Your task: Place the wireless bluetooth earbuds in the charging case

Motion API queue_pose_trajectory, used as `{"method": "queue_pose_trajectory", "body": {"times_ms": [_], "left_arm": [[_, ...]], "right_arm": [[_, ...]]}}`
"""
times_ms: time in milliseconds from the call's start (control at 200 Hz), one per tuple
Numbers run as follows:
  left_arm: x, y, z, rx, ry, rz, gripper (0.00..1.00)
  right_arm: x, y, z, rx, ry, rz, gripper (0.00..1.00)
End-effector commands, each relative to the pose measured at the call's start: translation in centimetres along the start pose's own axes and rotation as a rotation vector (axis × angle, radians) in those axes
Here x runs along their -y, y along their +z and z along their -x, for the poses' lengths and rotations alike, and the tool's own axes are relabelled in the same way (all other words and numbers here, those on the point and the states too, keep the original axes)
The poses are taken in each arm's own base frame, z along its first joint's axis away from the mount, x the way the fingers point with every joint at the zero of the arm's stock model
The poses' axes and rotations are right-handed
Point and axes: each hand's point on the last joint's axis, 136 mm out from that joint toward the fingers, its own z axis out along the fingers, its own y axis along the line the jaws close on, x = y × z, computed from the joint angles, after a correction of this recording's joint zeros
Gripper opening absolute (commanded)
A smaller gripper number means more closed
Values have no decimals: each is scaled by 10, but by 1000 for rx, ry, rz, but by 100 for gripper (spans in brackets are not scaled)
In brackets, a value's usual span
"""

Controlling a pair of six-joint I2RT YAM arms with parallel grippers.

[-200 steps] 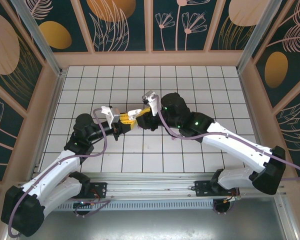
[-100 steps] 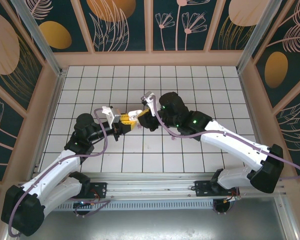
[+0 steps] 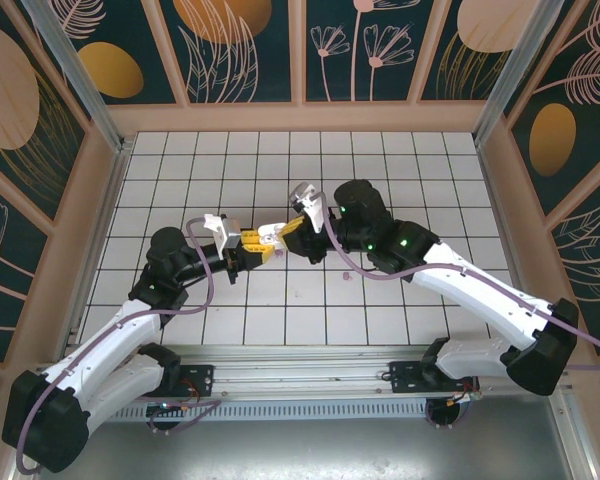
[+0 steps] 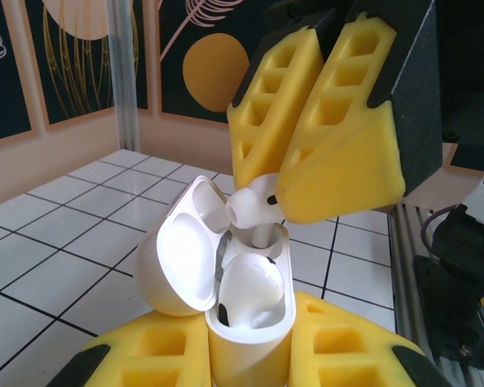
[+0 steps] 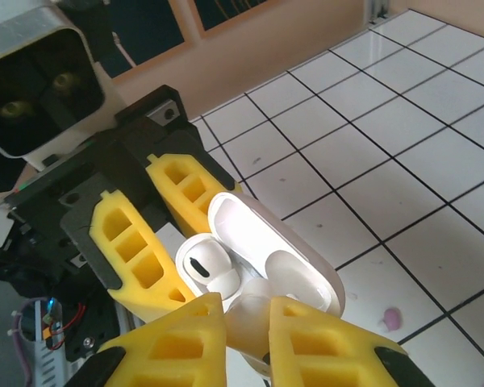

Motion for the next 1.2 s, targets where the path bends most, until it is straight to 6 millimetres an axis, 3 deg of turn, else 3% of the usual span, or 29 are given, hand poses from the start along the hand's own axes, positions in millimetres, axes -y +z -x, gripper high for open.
{"method": "queue_pose_trajectory", "body": {"times_ms": [0,195,415,896,1066,1196], "left_arm": [[10,-2,27,68,68,-46,0],[13,-2,30,73,72,-61,0],[14,-2,32,75,74,-63,0],[14,-3,27,64,70,-64,0],[15,-3,29,68,75,-70,0],[16,-4,29,69,76,-69,0]], "right_arm": [[-19,-13,5,27,-62,99,11],[-28,-14,3,-5,-91,154,11],[-24,-7,-10,-64,-91,146,10],[-21,-8,-17,-145,-93,130,7],[-20,0,-29,-199,-83,156,11],[-18,2,-30,-209,-81,147,23]]}}
